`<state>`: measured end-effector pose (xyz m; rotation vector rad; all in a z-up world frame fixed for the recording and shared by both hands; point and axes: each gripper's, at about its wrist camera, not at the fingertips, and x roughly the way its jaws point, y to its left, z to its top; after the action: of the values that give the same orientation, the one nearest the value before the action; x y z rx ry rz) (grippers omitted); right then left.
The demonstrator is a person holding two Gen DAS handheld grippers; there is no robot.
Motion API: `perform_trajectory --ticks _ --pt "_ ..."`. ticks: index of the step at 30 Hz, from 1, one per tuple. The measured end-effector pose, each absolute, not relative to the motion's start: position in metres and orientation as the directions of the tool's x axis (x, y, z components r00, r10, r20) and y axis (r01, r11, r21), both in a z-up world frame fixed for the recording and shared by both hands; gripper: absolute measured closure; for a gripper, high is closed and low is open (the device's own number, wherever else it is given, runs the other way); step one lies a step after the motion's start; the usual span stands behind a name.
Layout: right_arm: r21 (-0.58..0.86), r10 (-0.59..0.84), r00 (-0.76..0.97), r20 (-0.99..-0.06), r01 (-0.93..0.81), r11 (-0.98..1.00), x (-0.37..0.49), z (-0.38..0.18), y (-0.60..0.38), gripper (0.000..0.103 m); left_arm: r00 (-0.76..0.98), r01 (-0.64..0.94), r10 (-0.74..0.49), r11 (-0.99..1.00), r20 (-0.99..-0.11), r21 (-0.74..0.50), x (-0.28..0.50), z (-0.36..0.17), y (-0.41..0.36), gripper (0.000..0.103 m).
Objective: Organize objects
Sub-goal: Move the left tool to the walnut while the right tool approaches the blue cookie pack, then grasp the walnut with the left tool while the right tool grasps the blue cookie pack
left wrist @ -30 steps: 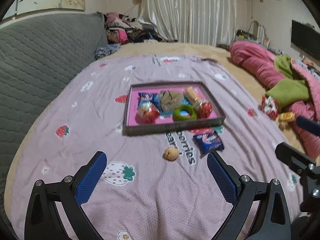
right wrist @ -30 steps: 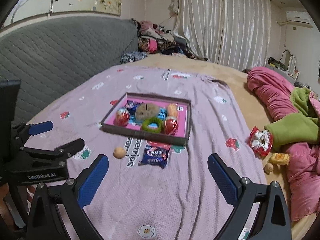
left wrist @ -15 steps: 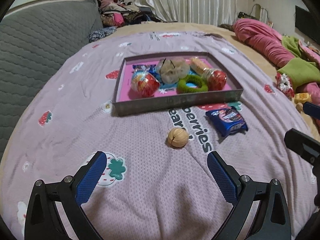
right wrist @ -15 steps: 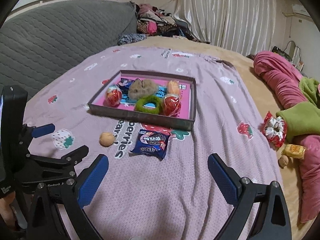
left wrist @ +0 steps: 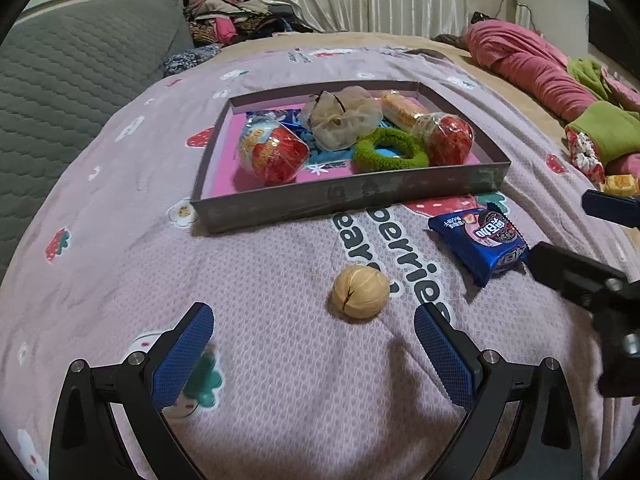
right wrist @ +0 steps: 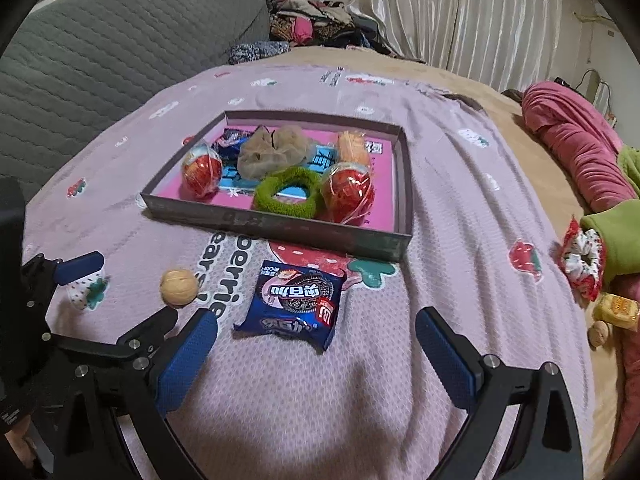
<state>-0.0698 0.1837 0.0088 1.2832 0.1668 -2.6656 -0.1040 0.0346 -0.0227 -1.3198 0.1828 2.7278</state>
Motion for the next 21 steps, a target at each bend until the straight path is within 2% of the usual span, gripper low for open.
perform_trajectory --ticks 21 --pt "0.008 -0.114 -0.535 -0.837 0.196 -0.981 -0.118 -0.037 0.177 0.004 -0.57 -0.141 0.06 -0.99 -0.819 0.026 -0.141 -0.054 0.035 0.003"
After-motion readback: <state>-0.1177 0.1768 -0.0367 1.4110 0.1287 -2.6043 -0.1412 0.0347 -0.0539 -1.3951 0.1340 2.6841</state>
